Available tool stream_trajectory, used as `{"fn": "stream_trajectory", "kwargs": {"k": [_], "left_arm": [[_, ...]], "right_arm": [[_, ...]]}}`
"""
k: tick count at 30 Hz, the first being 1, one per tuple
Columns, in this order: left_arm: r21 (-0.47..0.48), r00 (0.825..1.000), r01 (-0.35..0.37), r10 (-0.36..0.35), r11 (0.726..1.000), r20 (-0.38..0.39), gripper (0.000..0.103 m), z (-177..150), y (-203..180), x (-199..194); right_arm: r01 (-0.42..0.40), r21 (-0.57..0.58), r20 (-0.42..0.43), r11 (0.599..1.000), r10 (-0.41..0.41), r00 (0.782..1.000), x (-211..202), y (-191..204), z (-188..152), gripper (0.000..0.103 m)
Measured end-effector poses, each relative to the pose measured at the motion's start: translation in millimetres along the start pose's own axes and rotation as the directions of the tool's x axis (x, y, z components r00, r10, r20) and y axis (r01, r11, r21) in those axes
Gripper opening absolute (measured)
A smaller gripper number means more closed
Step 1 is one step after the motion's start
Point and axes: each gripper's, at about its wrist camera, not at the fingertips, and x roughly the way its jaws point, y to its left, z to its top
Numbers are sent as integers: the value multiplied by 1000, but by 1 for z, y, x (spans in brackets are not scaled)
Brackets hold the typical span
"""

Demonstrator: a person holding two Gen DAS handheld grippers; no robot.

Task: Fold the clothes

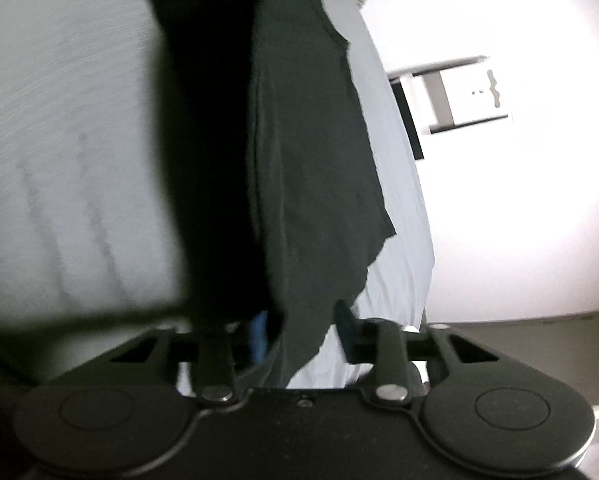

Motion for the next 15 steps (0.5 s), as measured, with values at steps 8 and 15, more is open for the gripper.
{"fn": "stream_trajectory", "kwargs": {"k": [8,15], "left_arm": [[-4,1000,5,-5,1000,-1,10,1,3,0],[53,999,-33,33,998,5,10,15,10,-2]], "right_arm": [[-51,65,13,997,50,999,3,-18,-11,5],[-11,100,82,995,3,997,7,-45,-8,4]]}}
